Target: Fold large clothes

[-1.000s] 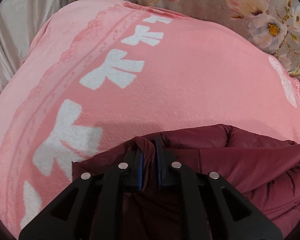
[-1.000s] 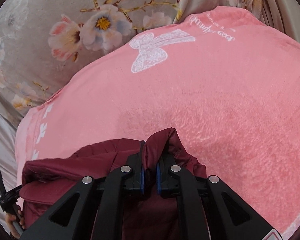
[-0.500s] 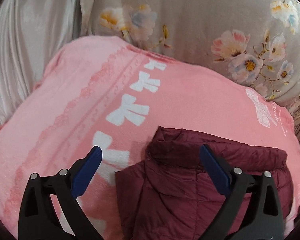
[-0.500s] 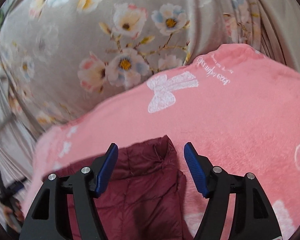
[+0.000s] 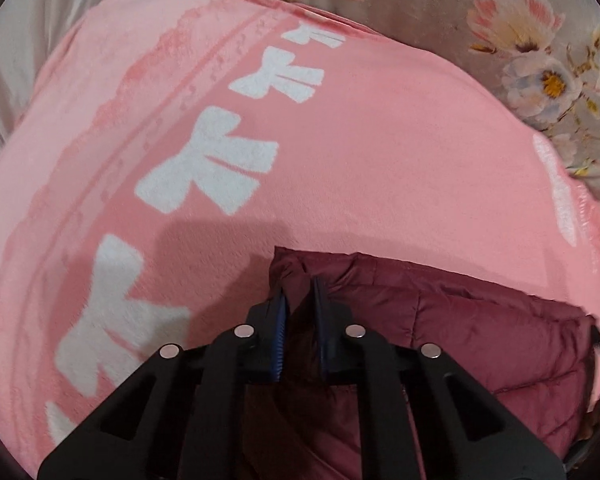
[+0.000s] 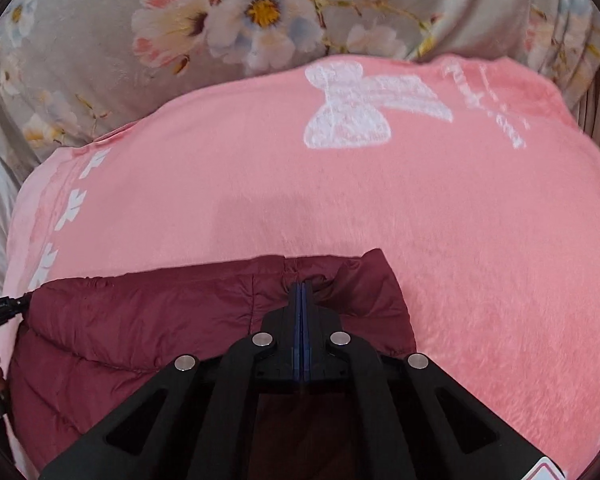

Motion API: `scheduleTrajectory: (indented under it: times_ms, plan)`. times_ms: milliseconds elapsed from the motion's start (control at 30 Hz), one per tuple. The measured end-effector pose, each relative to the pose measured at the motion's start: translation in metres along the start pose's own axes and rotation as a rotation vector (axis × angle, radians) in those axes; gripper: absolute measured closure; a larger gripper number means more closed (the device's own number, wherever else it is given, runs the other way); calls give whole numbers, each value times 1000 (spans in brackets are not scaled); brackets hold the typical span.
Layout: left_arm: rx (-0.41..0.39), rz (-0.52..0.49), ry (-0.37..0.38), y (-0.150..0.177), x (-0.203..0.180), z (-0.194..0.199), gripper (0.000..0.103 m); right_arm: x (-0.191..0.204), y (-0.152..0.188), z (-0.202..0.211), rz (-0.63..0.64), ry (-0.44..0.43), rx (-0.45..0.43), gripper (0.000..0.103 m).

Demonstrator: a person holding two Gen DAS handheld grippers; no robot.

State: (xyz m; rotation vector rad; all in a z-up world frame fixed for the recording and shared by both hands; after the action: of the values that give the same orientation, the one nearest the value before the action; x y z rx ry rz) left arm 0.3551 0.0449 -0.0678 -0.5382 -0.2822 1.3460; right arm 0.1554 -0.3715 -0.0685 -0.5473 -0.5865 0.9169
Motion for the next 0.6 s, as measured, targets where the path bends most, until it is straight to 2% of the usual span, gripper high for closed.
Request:
scheduleTrajectory:
  times_ms: [67,133,233,400,533,567,600]
  plan:
    - [5,-18,-46,2,2,-8,92,-1,0,-4,-2,25,-6,103]
    - [8,-28,-73,9,4,-20,92,-7,7,-18,-27,50,26,103]
    - [-33,-48,-106,13,4,-21,92,-17,19,-31,-67,49,51,103]
    - [-105,-76,-177,19,-1,-21,90,-23,27,-33,-104,18,41,103]
    - [-113,-83,-195,19,-1,-20,90,-27,28,-35,-132,-8,42,103]
    - [-109,-78,-190,19,-2,-20,89,-30,27,-34,-151,-33,47,103]
    - [-96,-61,-190,18,2,-17,82,-34,26,-31,-183,-56,50,103]
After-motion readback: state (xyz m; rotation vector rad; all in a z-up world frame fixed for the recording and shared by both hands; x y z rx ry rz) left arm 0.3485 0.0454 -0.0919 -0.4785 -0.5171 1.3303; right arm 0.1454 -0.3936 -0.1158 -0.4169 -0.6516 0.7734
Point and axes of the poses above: each gripper's, at about its wrist camera, not at the fingertips, and z roughly against the way its jaws point, x to its left, y to its underside, the point moved 5 cm from there along -z, roughly the way its jaws point, and after that the axes turned 5 degrees about -z, right-handed, at the moved point
